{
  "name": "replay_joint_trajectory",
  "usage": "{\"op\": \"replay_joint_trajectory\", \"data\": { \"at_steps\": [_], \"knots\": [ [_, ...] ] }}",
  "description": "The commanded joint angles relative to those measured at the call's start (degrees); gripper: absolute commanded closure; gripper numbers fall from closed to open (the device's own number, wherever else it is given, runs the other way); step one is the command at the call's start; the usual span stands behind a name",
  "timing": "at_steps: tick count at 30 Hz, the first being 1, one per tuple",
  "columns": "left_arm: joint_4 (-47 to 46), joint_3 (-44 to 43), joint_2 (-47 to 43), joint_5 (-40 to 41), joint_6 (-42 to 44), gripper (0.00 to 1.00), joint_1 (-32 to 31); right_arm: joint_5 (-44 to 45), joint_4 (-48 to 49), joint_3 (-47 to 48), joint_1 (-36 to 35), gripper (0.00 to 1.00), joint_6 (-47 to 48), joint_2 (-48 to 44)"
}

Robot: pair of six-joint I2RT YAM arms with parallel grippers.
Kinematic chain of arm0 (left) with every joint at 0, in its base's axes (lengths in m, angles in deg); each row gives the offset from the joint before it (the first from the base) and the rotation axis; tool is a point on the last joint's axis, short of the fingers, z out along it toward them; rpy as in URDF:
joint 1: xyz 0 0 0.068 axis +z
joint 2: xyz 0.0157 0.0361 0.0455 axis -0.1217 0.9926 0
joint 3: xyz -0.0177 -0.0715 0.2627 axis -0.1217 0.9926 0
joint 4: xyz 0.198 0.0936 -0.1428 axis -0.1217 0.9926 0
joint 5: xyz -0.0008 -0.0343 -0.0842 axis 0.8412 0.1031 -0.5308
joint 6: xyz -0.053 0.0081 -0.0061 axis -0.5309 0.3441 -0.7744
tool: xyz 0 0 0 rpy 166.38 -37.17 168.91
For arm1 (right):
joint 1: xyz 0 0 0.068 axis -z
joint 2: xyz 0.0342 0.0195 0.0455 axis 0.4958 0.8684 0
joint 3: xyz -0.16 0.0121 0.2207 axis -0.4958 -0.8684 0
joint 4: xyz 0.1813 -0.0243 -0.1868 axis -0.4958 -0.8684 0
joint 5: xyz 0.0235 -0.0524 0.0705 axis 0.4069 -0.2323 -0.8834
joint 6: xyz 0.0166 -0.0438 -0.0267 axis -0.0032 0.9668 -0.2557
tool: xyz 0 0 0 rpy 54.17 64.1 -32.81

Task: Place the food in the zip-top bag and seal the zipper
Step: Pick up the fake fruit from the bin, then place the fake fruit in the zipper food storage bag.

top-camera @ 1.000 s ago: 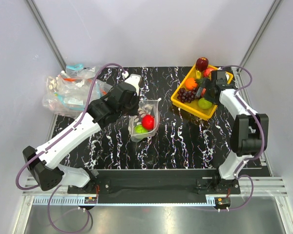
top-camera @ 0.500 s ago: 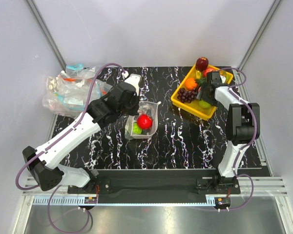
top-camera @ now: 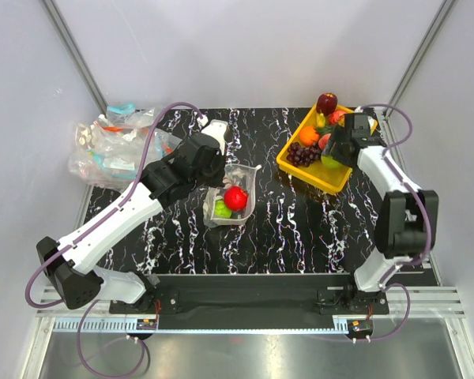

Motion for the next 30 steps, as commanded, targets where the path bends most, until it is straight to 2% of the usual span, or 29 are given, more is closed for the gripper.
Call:
{"op": "replay_joint_trajectory", "data": {
  "at_steps": [1,3,6,11,17,21,25,30],
  "knots": [
    [-3.5,-0.7,-0.2,-0.8,0.4,1.0,0.3,-7.9,2.0,-2.7,0.1,0.48,0.0,-9.8],
    [-3.1,-1.5,0.0,-1.1,0.5,1.0,0.3,-14.5,3.4,-4.5,0.0,0.5,0.0,-14.3],
    [-2.9,-1.9,0.3,-1.1,0.6,1.0,0.2,-19.9,3.1,-6.6,-2.2,0.56,1.1,-19.8],
    [-3.2,-1.7,0.8,-1.2,0.7,1.0,0.2,-21.4,-1.1,-5.3,-12.3,0.56,3.7,-25.6],
    [-3.3,-2.4,2.0,-1.3,0.6,1.0,0.3,-26.4,-1.2,-5.7,-21.7,0.58,4.2,-32.3],
    [-3.4,-2.3,2.3,-2.0,0.5,1.0,0.3,-29.1,0.1,-7.2,-29.4,0.6,6.7,-35.2],
    [-3.6,-2.2,2.0,-2.4,0.1,1.0,0.3,-30.6,2.8,-8.9,-33.8,0.6,6.8,-36.9],
    [-2.9,-3.0,1.2,-2.4,0.1,1.0,0.3,-29.3,4.5,-8.7,-37.3,0.62,5.8,-34.7]
  ]
}}
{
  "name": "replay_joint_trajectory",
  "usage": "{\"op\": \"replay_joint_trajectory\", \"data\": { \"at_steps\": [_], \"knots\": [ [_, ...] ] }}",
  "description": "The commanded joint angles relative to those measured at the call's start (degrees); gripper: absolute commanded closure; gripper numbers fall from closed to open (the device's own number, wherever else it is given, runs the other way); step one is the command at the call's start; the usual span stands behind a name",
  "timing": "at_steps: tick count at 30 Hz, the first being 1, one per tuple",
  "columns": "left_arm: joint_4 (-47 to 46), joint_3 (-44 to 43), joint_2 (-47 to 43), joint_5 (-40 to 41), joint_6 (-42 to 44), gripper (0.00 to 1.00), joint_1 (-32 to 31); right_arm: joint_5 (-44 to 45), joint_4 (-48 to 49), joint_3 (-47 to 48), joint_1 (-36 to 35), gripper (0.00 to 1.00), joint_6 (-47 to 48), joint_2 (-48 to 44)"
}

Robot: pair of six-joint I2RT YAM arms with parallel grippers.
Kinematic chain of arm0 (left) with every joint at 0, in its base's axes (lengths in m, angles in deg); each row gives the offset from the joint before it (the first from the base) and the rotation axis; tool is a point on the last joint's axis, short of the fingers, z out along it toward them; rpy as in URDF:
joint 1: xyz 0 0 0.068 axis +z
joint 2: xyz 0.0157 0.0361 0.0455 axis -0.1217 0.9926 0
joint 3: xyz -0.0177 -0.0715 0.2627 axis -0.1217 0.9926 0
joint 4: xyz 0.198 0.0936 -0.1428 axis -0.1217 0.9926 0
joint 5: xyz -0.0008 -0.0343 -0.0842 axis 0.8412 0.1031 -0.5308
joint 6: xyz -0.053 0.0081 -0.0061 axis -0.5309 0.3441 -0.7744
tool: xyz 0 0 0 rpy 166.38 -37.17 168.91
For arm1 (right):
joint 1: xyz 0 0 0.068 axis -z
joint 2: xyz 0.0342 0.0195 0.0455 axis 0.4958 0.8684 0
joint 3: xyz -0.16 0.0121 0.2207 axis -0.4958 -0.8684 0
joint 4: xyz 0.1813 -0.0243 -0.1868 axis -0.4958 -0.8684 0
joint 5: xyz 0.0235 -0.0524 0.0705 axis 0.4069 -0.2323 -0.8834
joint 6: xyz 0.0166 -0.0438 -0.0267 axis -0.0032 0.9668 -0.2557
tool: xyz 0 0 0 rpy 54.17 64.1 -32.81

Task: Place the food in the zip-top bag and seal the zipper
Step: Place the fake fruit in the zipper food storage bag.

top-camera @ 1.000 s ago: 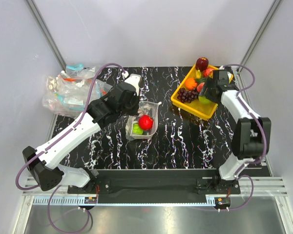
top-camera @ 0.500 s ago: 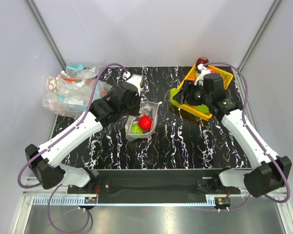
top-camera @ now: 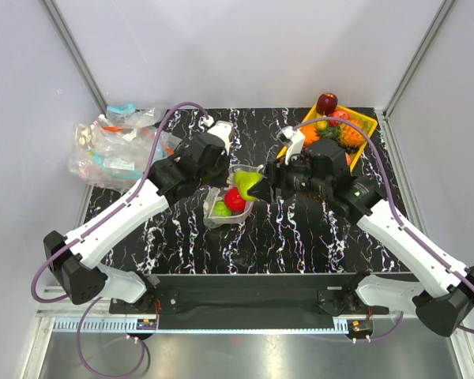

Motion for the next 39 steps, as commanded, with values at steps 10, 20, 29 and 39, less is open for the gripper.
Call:
{"op": "replay_joint_trajectory", "data": {
  "at_steps": [10,20,29,39],
  "knots": [
    [-0.8,-3.2,-2.3,-0.5,0.3,1.0,0.9,2.5,6.4,-0.4,-4.6,0.64,-3.8,6.2],
    [-1.0,-2.9,-2.9,-0.6,0.2,1.0,1.6,7.2,-2.1,4.3,-4.8,0.64,-10.9,9.3],
    [-1.6,-2.3,-3.0,-2.1,0.1,1.0,1.8,4.0,1.0,7.8,-5.3,0.25,-13.1,15.1],
    [-1.6,-1.4,-3.9,-1.8,0.3,1.0,2.5,12.7,-4.2,9.5,-5.5,0.09,-10.7,11.0]
  ]
}}
